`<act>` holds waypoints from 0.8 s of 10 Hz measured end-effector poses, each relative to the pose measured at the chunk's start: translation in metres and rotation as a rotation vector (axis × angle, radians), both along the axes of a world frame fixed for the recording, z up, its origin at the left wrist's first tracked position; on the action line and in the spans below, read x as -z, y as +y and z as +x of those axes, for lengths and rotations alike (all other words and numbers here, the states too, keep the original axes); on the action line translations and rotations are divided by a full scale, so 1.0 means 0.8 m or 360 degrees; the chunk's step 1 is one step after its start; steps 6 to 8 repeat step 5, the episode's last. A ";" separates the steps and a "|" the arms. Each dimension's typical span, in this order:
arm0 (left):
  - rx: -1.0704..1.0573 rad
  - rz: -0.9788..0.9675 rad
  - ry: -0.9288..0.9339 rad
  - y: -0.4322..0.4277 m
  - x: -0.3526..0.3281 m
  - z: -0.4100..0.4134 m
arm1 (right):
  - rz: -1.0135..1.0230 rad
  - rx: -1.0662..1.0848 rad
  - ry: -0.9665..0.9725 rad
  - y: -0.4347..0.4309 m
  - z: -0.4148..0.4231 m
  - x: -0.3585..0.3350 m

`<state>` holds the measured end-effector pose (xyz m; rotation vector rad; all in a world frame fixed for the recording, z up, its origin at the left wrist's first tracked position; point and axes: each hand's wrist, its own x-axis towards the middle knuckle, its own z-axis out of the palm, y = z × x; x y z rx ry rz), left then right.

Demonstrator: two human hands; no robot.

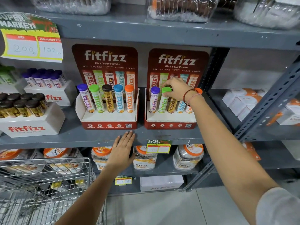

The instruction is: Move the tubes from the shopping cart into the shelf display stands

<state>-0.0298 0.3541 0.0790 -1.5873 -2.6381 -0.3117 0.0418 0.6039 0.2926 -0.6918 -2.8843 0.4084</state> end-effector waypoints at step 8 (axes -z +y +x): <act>0.0080 0.0108 -0.0331 0.012 -0.096 0.002 | 0.0191 0.0072 0.0782 -0.091 0.047 0.005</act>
